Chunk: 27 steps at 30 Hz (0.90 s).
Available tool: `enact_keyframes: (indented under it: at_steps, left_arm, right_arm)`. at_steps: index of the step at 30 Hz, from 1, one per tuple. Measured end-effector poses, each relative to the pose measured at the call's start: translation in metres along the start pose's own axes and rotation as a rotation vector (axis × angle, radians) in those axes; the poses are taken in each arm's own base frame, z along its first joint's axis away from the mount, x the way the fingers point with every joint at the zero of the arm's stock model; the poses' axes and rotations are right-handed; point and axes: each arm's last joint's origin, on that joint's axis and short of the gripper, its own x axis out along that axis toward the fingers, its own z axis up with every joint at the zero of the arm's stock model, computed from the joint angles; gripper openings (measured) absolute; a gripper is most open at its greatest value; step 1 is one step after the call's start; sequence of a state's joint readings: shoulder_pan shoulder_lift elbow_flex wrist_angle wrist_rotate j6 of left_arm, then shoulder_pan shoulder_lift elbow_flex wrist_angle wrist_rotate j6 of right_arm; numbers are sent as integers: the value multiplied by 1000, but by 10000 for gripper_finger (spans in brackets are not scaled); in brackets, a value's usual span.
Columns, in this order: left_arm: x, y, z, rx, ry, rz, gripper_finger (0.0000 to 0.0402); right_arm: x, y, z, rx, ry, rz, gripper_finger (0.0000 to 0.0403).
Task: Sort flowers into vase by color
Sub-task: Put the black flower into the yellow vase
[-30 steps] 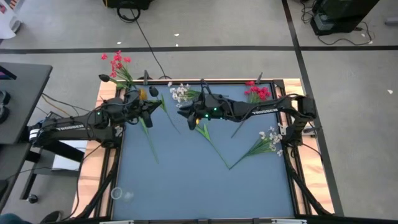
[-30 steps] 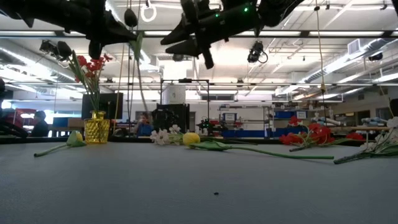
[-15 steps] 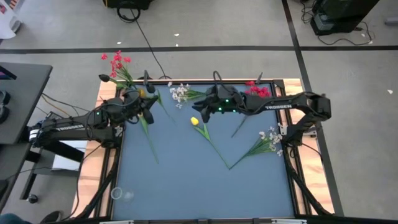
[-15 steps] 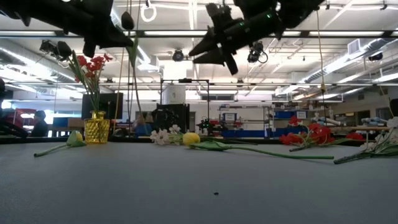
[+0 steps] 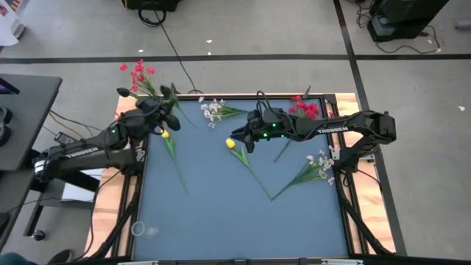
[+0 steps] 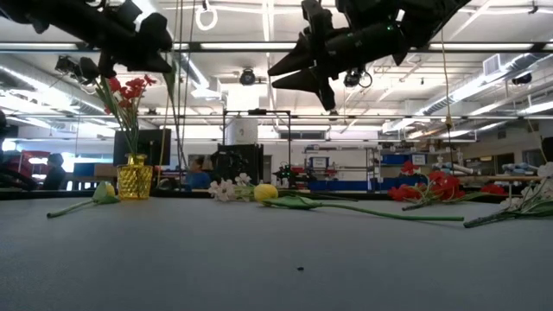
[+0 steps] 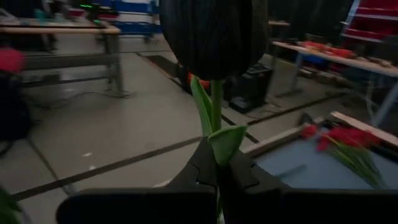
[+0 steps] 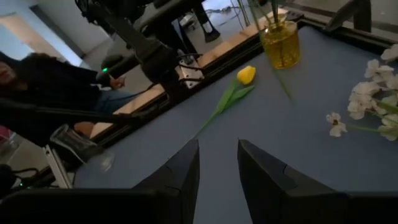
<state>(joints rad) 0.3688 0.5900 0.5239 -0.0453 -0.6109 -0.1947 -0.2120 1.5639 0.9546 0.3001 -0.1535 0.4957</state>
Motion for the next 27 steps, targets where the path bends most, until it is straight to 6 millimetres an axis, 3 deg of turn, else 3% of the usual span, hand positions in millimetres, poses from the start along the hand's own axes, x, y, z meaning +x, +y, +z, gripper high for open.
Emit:
enact_keyframes:
  at_steps: [16, 20, 27]
  left_arm:
    - [-10, 31, 110, 107, 48, 310, 0]
    - [-3, 37, 118, 116, 64, 358, 0]
    - [16, 47, 112, 114, 136, 407, 0]
  right_arm:
    - [-8, -35, 20, 101, -82, -90, 119]
    - [-9, -39, 22, 90, -88, -102, 119]
    - [-8, -40, 22, 78, -91, -119, 119]
